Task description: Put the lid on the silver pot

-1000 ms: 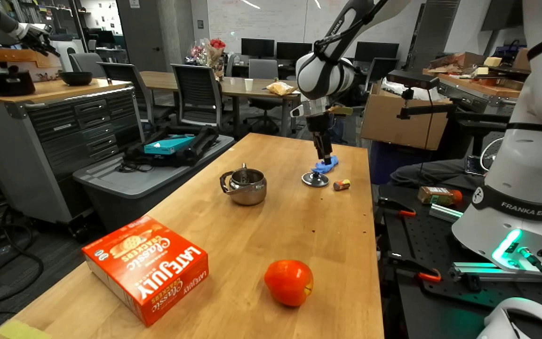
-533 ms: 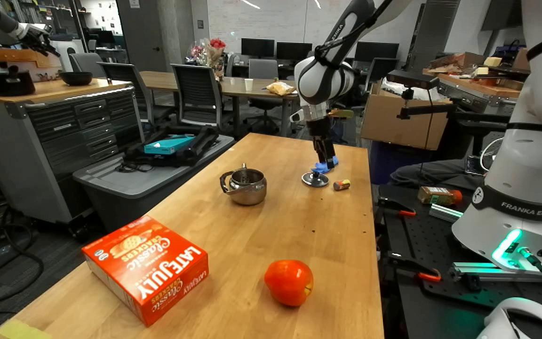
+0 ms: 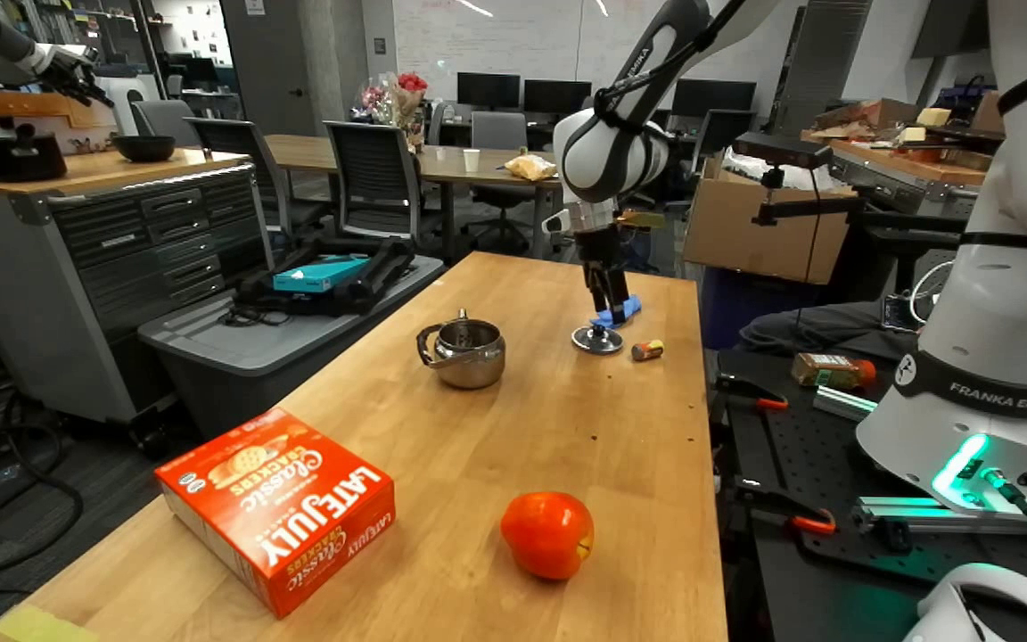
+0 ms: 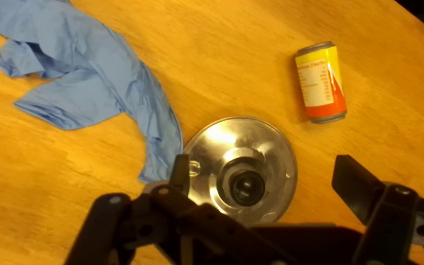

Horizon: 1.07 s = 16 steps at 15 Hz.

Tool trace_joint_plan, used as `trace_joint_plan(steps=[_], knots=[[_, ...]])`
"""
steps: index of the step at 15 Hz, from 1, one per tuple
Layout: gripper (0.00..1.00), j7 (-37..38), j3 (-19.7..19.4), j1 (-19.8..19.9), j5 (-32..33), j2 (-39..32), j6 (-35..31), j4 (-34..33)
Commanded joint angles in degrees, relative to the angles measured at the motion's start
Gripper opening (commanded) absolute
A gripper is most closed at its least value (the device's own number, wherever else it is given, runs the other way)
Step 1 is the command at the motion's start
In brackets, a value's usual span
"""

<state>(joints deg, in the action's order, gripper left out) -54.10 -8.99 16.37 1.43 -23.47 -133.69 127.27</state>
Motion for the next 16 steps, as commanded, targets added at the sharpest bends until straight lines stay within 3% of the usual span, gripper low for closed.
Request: trace_joint_plan(steps=[1,8,10,16], knots=[[1.0,-1.79,1.51,1.38,0.21,-0.42,-2.56,0.48],[1.0,-2.62,2.3,1.51,0.26,-1.51,-5.43,1.25],[0.74,-3.06,2.66,1.69,-0.07,-1.47,-5.87,1.47],[0.27,-3.82,3.65,2.44,-1.28,-0.86,-7.03,2.05]])
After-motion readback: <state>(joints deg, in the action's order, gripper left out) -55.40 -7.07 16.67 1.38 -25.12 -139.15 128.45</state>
